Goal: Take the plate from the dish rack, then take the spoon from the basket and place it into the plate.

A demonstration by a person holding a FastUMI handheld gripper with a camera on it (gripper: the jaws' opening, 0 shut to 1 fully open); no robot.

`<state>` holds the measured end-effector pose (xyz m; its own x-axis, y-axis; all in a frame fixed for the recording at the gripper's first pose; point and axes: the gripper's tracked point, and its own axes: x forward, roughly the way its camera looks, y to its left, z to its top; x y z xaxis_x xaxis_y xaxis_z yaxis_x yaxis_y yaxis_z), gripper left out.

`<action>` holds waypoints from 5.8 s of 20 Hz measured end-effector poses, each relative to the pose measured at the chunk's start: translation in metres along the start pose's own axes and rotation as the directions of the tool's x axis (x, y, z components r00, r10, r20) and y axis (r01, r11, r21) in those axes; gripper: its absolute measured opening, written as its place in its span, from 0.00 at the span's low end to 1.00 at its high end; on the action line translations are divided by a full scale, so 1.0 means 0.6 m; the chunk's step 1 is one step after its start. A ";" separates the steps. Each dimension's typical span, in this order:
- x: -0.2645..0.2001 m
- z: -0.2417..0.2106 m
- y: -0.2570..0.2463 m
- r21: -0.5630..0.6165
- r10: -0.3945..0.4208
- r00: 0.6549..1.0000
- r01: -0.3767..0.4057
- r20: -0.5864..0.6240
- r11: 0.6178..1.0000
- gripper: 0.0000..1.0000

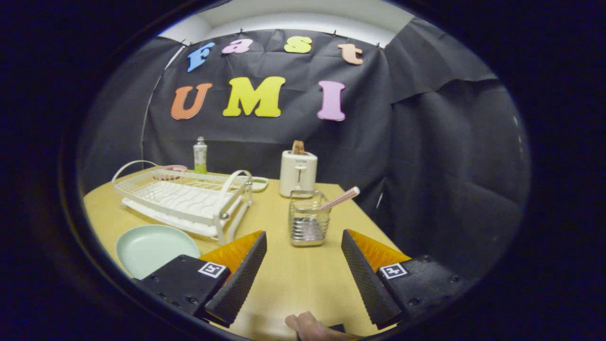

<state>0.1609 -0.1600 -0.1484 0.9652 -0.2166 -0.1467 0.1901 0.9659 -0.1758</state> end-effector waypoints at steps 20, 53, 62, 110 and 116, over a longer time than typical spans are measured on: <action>0.166 0.055 -0.019 0.159 0.145 0.985 -0.159 0.095 0.974 0.98; -0.130 0.308 0.109 0.253 0.262 0.934 -0.321 0.241 0.912 0.18; -0.223 0.278 0.261 0.183 0.353 0.913 -0.390 0.205 0.903 0.18; -0.285 0.200 0.165 0.186 0.205 0.964 -0.236 0.171 0.954 1.00; -0.292 0.202 0.133 0.212 0.190 0.962 -0.230 0.195 0.950 1.00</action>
<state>0.0287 -0.0275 -0.0186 0.9999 0.0023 0.0156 -0.0034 0.9973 0.0737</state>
